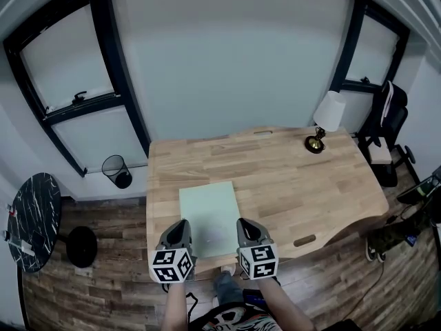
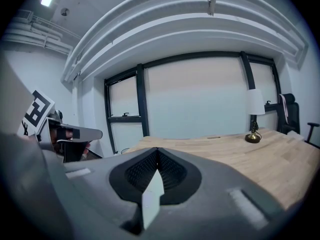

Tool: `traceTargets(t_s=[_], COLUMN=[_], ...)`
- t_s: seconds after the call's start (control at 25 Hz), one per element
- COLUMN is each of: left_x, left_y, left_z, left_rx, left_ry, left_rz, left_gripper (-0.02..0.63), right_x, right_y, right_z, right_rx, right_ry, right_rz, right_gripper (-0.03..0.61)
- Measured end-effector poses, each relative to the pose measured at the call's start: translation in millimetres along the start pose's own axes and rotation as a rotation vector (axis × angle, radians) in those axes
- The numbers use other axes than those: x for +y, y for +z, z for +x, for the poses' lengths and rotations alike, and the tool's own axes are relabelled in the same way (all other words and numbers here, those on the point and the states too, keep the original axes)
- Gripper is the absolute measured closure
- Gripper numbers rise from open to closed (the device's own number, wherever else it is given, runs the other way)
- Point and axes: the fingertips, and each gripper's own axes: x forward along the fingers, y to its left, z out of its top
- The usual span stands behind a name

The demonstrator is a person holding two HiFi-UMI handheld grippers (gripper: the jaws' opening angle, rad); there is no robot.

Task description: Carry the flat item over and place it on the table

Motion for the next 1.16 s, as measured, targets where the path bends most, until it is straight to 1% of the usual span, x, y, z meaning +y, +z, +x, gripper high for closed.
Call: traceTargets(t_s=[0.28, 0.84, 1.04, 1.16], left_x=[0, 3, 4, 4], left_y=[-1, -2, -5, -8], left_z=[1, 3, 5, 6], left_rx=[0.003, 0.002, 0.014, 0.016], left_ry=[-0.002, -0.006, -0.005, -0.009], left_rz=[-0.001, -0.012, 0.009, 0.005], left_gripper=[0.607, 0.607, 0.607, 0.607], right_x=[1, -8, -9, -12], right_y=[-4, -8, -8, -10], right_z=[2, 5, 5, 6], right_rx=[0.012, 0.023, 0.020, 0.022], right_ry=[0.011, -0.004, -0.003, -0.005], right_rz=[0.003, 0.015, 0.021, 0.024], right_gripper=[0.574, 0.574, 0.574, 0.574])
